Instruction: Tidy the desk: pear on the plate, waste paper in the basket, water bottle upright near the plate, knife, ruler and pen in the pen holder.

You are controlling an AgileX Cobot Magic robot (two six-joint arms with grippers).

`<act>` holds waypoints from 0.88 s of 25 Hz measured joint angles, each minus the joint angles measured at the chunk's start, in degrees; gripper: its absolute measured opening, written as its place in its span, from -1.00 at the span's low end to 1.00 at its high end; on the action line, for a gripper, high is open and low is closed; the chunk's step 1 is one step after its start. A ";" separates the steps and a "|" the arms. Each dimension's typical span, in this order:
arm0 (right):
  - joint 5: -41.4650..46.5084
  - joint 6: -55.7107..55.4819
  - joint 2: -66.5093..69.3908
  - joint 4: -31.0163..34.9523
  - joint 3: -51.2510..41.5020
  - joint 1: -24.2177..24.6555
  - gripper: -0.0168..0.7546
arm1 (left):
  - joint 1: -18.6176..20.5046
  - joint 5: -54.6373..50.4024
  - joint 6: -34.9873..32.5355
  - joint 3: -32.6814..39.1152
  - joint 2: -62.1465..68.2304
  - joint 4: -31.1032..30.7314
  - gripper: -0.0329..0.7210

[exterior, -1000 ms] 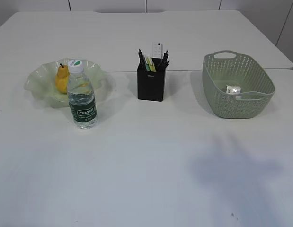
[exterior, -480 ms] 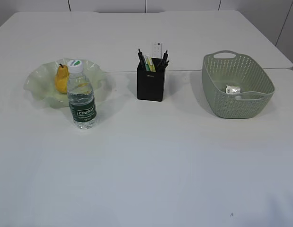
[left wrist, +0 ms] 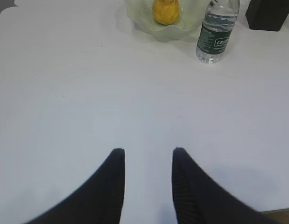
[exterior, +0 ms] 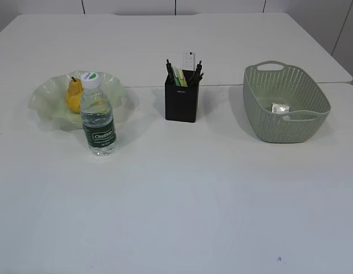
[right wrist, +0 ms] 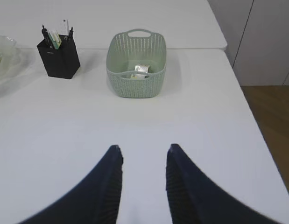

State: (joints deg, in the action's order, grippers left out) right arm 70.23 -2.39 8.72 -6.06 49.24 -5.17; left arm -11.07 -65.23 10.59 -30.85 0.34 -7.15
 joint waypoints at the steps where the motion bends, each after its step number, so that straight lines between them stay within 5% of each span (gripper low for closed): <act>1: 0.00 0.00 -0.82 1.07 -1.14 0.95 -0.32 | 0.00 0.00 0.00 0.00 0.00 0.00 -0.28; 22: -1.80 8.90 -4.53 7.29 -16.99 2.90 -0.32 | 0.00 0.00 0.00 0.00 0.00 0.00 -0.28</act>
State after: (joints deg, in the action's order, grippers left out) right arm 68.44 6.51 4.19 1.23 32.25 -2.27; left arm -11.07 -65.23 10.59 -30.85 0.34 -7.15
